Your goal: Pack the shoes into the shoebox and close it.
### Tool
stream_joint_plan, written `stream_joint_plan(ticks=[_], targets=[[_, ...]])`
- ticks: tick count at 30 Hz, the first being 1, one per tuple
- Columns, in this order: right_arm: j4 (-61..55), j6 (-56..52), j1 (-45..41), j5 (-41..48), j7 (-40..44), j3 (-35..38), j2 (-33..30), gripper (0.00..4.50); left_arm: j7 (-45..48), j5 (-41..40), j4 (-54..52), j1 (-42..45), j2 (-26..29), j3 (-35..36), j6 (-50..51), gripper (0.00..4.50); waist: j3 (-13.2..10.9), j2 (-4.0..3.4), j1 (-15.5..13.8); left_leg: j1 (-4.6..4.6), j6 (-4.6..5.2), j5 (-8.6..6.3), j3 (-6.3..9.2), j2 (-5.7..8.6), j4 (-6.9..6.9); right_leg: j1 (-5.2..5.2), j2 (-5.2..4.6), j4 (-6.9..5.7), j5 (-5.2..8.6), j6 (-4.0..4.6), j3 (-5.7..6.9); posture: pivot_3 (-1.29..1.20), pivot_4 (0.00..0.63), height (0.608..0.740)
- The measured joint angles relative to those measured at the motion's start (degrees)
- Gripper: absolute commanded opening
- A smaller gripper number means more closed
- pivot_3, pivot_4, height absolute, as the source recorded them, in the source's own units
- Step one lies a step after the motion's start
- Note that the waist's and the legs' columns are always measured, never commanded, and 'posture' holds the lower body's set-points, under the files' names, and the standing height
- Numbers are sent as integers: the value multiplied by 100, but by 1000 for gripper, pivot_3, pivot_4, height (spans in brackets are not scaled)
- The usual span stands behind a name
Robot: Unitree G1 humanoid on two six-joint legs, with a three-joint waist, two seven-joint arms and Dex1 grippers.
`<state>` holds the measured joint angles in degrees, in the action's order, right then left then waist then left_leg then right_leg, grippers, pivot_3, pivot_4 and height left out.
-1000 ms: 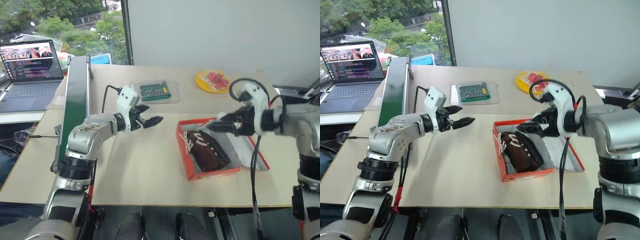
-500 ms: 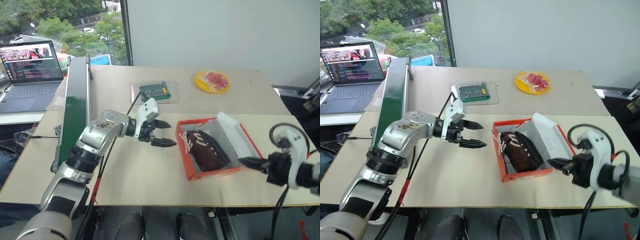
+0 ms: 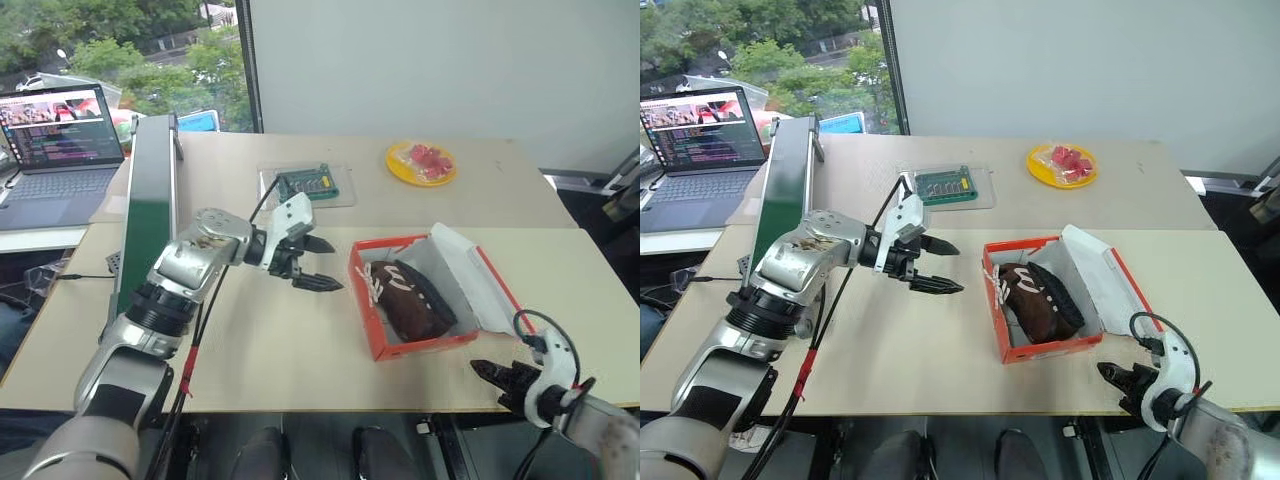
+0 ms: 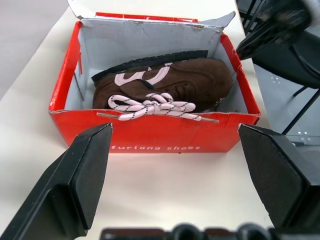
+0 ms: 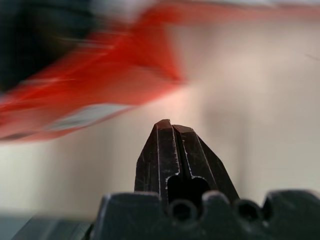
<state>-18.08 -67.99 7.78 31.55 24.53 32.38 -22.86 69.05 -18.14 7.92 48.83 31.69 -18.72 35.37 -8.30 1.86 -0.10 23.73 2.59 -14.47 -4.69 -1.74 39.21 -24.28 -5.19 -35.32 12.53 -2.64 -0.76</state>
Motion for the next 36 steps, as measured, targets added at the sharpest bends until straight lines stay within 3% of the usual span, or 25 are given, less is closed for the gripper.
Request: stream_joint_plan(ticks=[5,11,16,20,24,29,36], targets=[[998,1156,-568,-81,-107,102,468,56,-15,-12,-64,-18,60,114,138,4276,1,0,73,-5,0,0,-2,-2,2,5,0,-3,-1,-2,-4,0,150,740],[2025,1935,-1330,584,-232,926,694,56,-95,-11,-239,-247,260,199,332,4276,-1,-14,82,-2,-1,0,-4,-3,0,-1,-1,-8,0,-1,-6,0,150,740],[2049,2378,-1845,1706,-353,1841,626,56,-130,-28,-525,-424,370,303,507,4276,-1,-16,70,-4,-1,0,-4,-5,0,2,-1,-10,0,-1,-5,0,150,740],[1603,2342,-1875,2633,-405,2121,384,56,-233,-25,-578,-456,378,393,626,4276,-1,-20,74,-4,-1,0,-4,-5,0,2,-2,-14,0,-1,-5,0,150,740],[703,1814,-1738,3521,-376,1679,8,56,-272,-26,-603,-463,364,395,654,4276,0,-23,117,-11,0,0,-7,-8,0,2,2,-47,0,-1,-15,0,150,740],[-695,937,-1160,4316,17,304,-719,56,-322,-21,-618,-471,314,395,662,4276,0,-26,91,-14,1,0,-4,-5,-1,4,-1,-44,9,1,-13,0,150,740],[-502,859,-1556,4331,56,-447,-1343,56,-436,-22,-737,-694,352,436,725,4276,0,-24,68,-12,5,-3,-5,2,2,2,-7,-40,10,-2,-12,0,150,740]])
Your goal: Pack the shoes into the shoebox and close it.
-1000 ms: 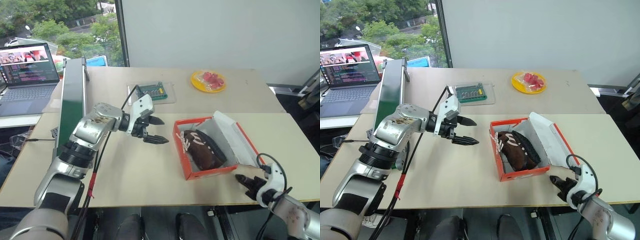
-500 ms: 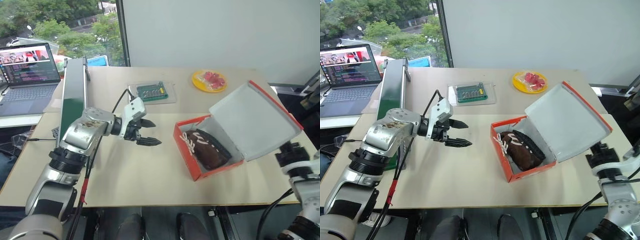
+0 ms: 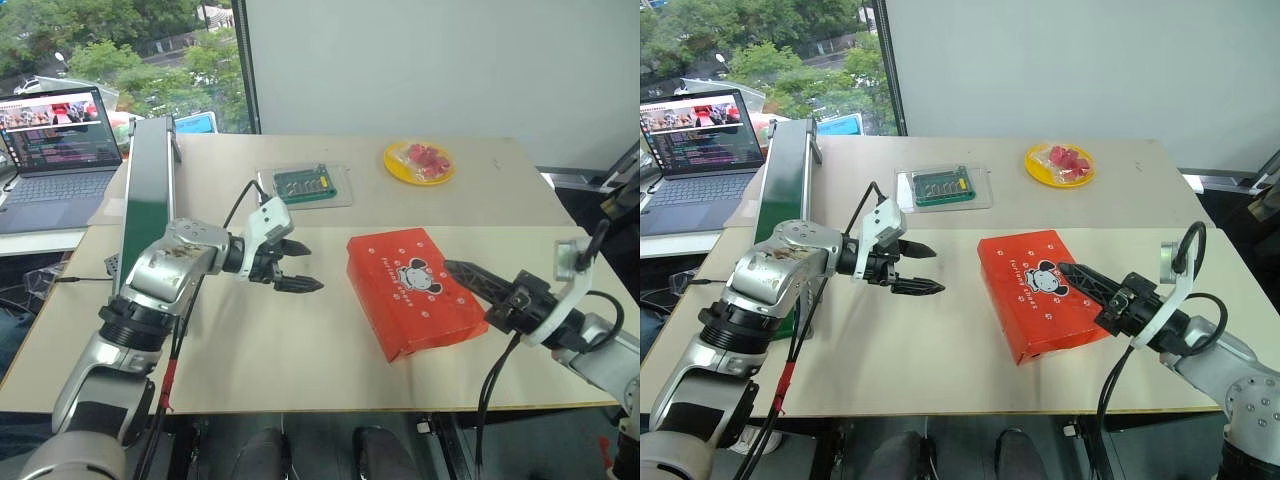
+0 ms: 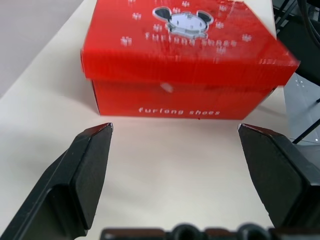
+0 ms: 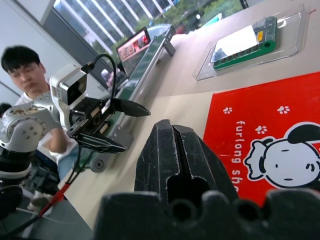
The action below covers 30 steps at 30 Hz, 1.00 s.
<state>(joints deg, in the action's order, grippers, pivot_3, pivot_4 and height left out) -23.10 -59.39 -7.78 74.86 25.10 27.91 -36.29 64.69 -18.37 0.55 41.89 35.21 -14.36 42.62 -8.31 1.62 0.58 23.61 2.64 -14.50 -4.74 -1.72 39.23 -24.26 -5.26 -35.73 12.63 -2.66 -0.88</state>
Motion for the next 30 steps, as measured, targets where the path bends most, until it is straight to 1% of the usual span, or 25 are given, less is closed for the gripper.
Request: stream_joint_plan(ticks=[5,8,10,13,15,18,22,24,25,26,27,28,30], targets=[[689,-44,-700,-820,368,-1304,-146,56,-127,-20,-237,-104,-1,46,47,4276,0,0,17,-2,0,0,-1,-2,1,-3,5,-1,1,2,-1,0,150,740],[1392,17,-1127,-1629,719,-2161,-148,56,-281,-57,-327,-236,10,141,173,4276,0,0,15,4,0,0,-1,-1,5,-3,4,-3,1,2,1,0,150,740],[1783,234,-1324,-2125,993,-2574,-107,56,-379,-85,-443,-355,31,224,220,4276,0,0,14,10,0,0,0,-2,8,-5,4,-6,1,2,3,0,150,740],[2191,654,-1520,-2530,1385,-2696,44,56,-514,-124,-630,-543,70,265,308,4276,5,12,14,9,1,0,2,-7,23,0,6,-5,0,1,6,0,150,740],[2282,824,-1517,-2772,1649,-2779,13,56,-597,-180,-793,-673,85,320,396,4276,7,15,15,6,4,-3,2,-10,32,5,6,-5,1,1,6,0,150,740],[2121,1217,-1239,-3233,1910,-2973,-141,56,-804,-207,-1017,-830,122,448,494,4276,14,24,8,-2,6,-5,4,-12,37,12,7,-6,1,1,8,0,150,740],[1593,1691,-817,-3785,1866,-3002,-292,56,-1040,-228,-1213,-1077,185,669,631,4276,15,26,-62,-1,6,-6,5,-11,42,12,-1,-7,2,-1,9,0,150,740],[1376,1925,-711,-4248,1810,-3092,-618,588,-1156,-241,-1306,-1231,186,698,639,4276,16,27,-92,-1,9,-8,2,-10,49,15,-3,-6,3,-3,8,0,150,740],[1345,1943,-733,-4344,1806,-3125,-708,794,-1212,-247,-1329,-1279,161,708,639,4276,20,33,-95,-2,9,-8,2,-9,51,17,-2,-6,3,-3,8,0,150,740],[1334,1907,-797,-4386,1813,-3124,-751,1170,-1279,-249,-1331,-1309,107,720,637,4276,20,33,-98,-4,9,-8,2,-9,54,19,-2,-7,3,-2,8,0,150,740],[1349,1828,-898,-4431,1818,-3124,-784,1344,-1356,-252,-1331,-1315,38,731,629,4276,20,34,-100,-6,9,-8,0,-8,54,19,-2,-9,2,-2,7,0,150,740],[1365,1754,-984,-4445,1831,-3111,-830,1821,-1412,-258,-1332,-1316,-31,738,608,4276,19,34,-107,-5,9,-8,0,-7,54,16,-1,-12,2,-1,7,0,150,740],[1375,1633,-1123,-4437,1841,-3053,-873,2502,-1464,-252,-1328,-1325,-103,738,507,4276,18,34,-112,0,8,-8,1,-9,52,8,2,-14,3,1,7,0,150,740]])
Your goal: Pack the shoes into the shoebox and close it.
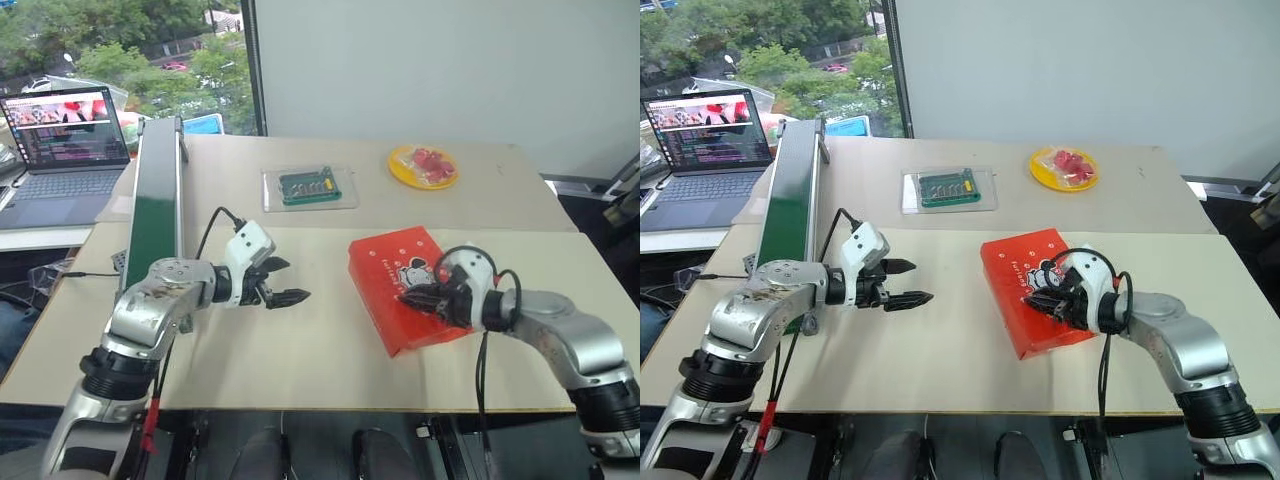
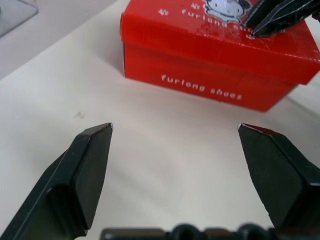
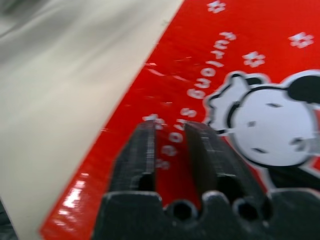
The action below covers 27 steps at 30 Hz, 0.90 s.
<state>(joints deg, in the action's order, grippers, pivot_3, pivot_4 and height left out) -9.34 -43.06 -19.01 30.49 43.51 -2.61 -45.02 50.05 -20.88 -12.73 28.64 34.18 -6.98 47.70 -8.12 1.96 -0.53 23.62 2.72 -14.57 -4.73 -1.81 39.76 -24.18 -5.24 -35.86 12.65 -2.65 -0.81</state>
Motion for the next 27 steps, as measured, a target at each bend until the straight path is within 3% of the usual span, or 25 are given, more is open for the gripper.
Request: stream_joint_plan(ticks=[6,12,19,27], targets=[[-135,-490,-284,287,32,816,-408,4460,-183,48,32,-5,-406,-19,-561,4276,-6,-10,-29,15,1,-1,3,2,1,-4,-2,9,0,0,5,0,150,740],[-135,-146,387,1,-155,1531,-580,4460,-294,7,65,-85,-936,-20,-1043,4276,-6,-9,-46,16,2,-1,1,6,3,-2,-5,9,-1,-1,3,0,150,740],[720,1320,1238,-712,-1187,2788,154,4460,-604,39,501,-166,-1467,92,-1666,4276,-3,-13,-20,0,2,-1,-4,8,2,11,-2,8,-1,-2,-2,0,150,740],[1412,2301,1835,-1274,-1582,2757,906,4460,-829,446,845,-548,-1557,-135,-2178,4276,6,-40,125,-26,2,-1,-11,5,-5,18,1,1,-1,-3,-25,0,150,740]])
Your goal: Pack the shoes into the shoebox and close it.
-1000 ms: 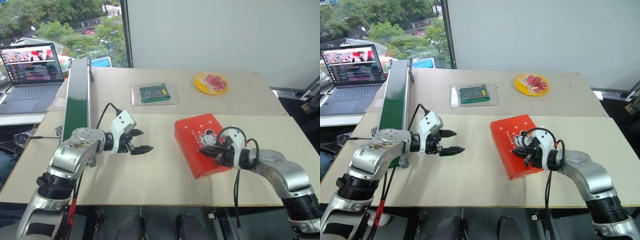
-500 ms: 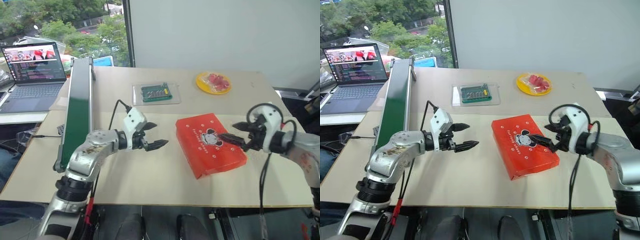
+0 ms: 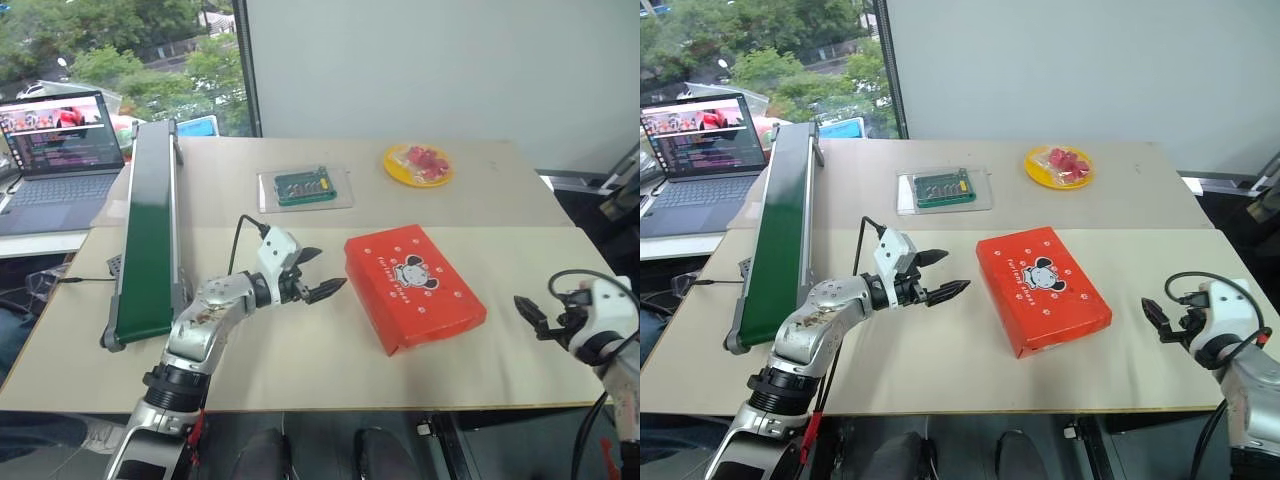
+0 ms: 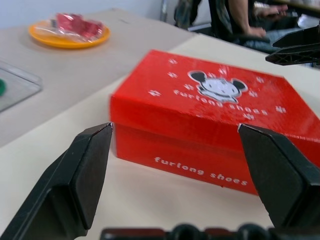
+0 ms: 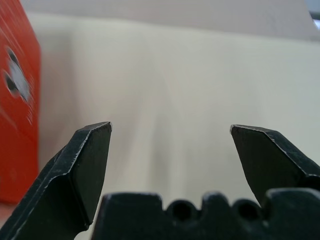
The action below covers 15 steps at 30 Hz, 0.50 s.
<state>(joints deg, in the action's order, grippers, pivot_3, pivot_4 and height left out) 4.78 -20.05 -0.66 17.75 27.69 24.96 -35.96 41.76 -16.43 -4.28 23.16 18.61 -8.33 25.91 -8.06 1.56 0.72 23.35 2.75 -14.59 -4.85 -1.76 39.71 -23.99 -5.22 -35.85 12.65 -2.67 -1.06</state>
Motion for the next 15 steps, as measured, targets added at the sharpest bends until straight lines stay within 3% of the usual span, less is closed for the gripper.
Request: stream_joint_plan(ticks=[8,15], targets=[[797,647,-119,-425,-454,-442,780,4460,-523,119,586,-960,-439,130,-757,4276,4,-10,-1,7,1,-1,-3,-3,-4,-10,-7,-1,0,1,-2,0,150,740],[827,850,-232,-521,-591,-495,946,4460,-750,211,1018,-1138,-522,392,-1341,4276,6,-14,-3,2,3,-3,-3,-6,-6,-6,-6,0,1,1,0,0,150,740]])
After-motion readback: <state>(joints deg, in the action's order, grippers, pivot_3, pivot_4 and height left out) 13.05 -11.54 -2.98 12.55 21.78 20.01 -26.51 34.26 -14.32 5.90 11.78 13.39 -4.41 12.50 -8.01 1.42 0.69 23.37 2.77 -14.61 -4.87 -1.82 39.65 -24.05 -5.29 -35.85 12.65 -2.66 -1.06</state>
